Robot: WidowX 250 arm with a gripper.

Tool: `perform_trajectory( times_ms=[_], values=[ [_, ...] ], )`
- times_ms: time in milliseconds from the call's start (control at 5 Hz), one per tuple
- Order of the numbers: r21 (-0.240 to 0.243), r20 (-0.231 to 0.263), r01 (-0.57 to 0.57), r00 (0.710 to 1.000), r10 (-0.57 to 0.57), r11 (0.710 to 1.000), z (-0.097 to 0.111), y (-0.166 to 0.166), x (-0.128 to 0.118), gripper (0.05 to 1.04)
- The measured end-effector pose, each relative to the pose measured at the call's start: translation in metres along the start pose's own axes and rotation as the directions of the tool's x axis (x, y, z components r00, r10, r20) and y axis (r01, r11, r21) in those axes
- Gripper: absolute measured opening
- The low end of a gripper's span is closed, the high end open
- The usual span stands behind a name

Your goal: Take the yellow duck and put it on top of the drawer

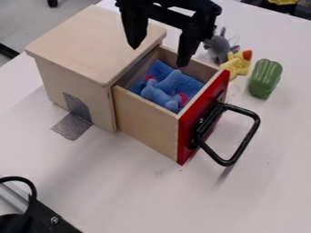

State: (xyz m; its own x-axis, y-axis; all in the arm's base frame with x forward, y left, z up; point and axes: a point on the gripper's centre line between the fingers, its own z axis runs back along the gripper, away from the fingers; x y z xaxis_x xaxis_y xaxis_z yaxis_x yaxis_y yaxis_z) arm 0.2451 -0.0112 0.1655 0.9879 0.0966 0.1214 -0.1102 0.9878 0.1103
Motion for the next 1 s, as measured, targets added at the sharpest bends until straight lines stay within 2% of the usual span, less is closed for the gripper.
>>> perform_trajectory(
  times_ms=[200, 400, 800, 1000],
  values=[
    [0.006, -0.024, 0.003, 1.0, -0.003, 1.0, -0.006, 0.0, -0.002, 1.001],
    [0.001, -0.038, -0.005, 0.999, 0.005, 1.0, -0.005, -0.018, 0.024, 1.001],
    [-0.019, -0.043, 0.021, 0.999, -0.022, 1.0, -0.004, -0.061, 0.092, 1.001],
    [-0.032, -0.034, 0.005, 0.999, -0.006, 0.999, -0.008, -0.079, 0.135, 1.001]
  ],
)
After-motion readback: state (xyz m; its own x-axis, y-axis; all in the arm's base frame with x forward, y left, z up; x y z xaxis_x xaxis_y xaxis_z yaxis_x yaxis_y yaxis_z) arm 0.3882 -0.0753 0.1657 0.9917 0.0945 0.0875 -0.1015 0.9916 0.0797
